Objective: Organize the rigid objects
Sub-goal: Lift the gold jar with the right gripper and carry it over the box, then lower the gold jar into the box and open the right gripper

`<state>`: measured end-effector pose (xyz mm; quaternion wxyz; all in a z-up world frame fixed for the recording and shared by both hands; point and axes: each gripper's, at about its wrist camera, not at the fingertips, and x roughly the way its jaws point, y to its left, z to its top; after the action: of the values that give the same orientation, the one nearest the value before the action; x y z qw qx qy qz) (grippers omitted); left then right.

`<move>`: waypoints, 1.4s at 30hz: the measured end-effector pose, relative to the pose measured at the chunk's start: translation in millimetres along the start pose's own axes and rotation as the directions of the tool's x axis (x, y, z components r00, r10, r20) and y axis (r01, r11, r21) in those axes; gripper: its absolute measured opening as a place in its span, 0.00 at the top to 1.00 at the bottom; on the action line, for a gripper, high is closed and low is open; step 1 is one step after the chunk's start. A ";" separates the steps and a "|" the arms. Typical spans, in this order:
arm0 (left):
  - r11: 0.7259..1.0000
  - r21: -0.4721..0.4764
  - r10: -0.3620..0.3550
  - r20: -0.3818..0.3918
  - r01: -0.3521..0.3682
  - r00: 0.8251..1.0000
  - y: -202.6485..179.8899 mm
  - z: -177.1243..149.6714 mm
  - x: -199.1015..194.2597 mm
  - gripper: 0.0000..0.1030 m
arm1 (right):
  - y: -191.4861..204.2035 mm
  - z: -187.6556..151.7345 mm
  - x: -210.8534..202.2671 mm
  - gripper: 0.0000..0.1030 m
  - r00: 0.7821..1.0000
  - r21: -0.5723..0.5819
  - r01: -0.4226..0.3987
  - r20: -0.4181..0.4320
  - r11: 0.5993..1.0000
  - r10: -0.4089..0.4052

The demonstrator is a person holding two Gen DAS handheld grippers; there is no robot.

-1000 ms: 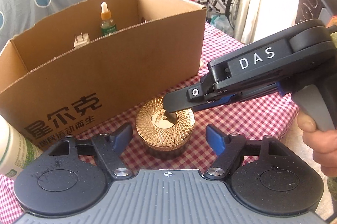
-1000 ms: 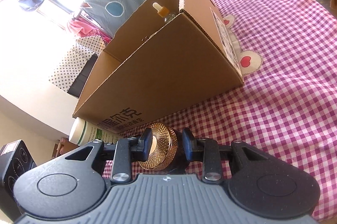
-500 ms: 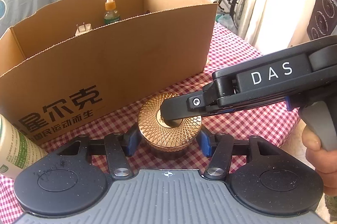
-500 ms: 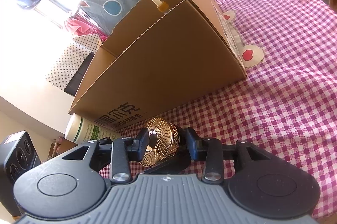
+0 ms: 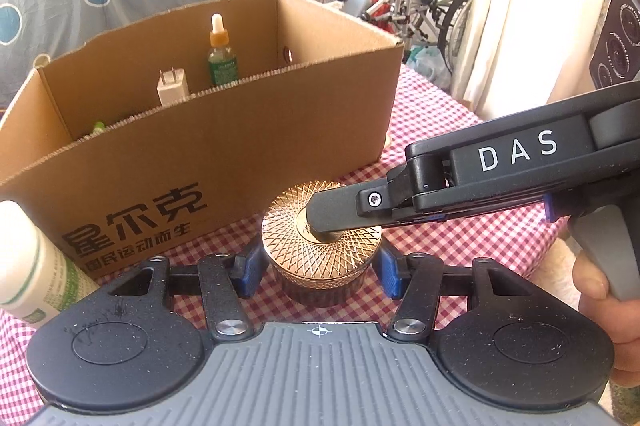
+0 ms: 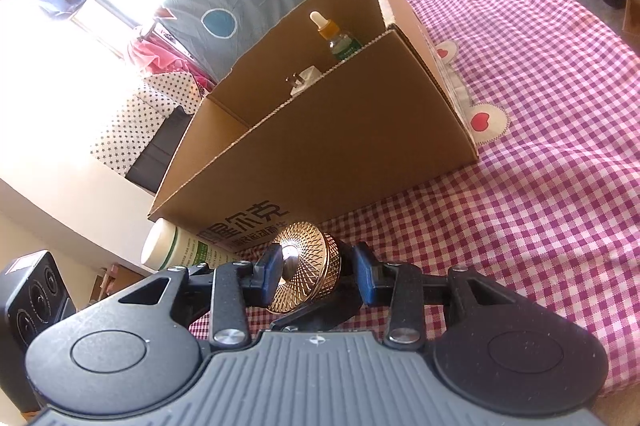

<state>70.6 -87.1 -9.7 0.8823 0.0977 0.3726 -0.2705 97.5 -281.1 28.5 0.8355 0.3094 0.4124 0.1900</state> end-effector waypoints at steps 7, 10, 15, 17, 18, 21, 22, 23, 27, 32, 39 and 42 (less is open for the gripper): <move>0.999 0.014 0.052 0.085 -0.053 0.995 -6.4 17.4 -45.9 0.46 | 40.7 8.8 -29.2 0.60 0.998 -0.089 -0.029 0.058 0.996 0.034; 0.997 0.010 0.070 0.132 -0.072 0.989 -4.2 30.7 -64.0 0.46 | 62.1 20.9 -41.5 0.60 0.995 -0.152 -0.045 0.084 0.987 0.058; 0.996 -0.025 0.084 0.158 -0.081 0.984 9.7 61.6 -73.5 0.46 | 87.7 52.5 -41.9 0.59 0.994 -0.236 -0.053 0.076 0.970 0.073; 0.996 -0.041 0.087 0.154 -0.082 0.984 17.9 74.1 -69.6 0.46 | 94.6 69.0 -34.6 0.59 0.996 -0.263 -0.049 0.060 0.964 0.067; 0.995 -0.054 0.088 0.146 -0.081 0.985 23.3 80.9 -64.8 0.46 | 97.2 77.1 -29.5 0.59 0.997 -0.275 -0.045 0.049 0.960 0.060; 0.992 -0.096 0.089 0.098 -0.079 0.991 40.8 98.8 -45.8 0.46 | 100.6 103.6 -5.6 0.59 0.999 -0.289 -0.041 -0.006 0.957 0.041; 0.990 -0.117 0.083 0.080 -0.073 0.993 47.6 103.4 -38.6 0.46 | 99.2 111.6 3.4 0.59 0.999 -0.288 -0.039 -0.027 0.957 0.033; 0.987 -0.146 0.075 0.058 -0.066 0.995 55.8 107.3 -30.4 0.46 | 97.9 119.7 14.9 0.59 0.998 -0.289 -0.037 -0.050 0.957 0.023; 0.968 -0.241 0.067 -0.038 -0.074 0.997 81.2 112.5 5.7 0.46 | 84.2 142.3 61.6 0.59 0.986 -0.254 -0.040 -0.164 0.966 -0.002; 0.943 -0.317 0.055 -0.160 -0.104 0.986 104.6 105.6 46.7 0.46 | 61.6 150.8 111.4 0.59 0.958 -0.217 -0.023 -0.285 0.976 -0.041; 0.928 -0.347 0.054 -0.245 -0.139 0.968 116.6 99.0 70.9 0.46 | 46.8 152.3 145.2 0.59 0.933 -0.217 -0.013 -0.353 0.976 -0.067; 0.924 -0.358 0.040 -0.264 -0.136 0.964 118.4 99.0 75.0 0.45 | 45.1 154.7 151.7 0.59 0.926 -0.226 -0.004 -0.369 0.974 -0.082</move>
<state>238.8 -55.7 3.2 0.8416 -0.0213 0.5212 -0.1398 308.6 -216.8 44.6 0.7740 0.1632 0.5470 0.2739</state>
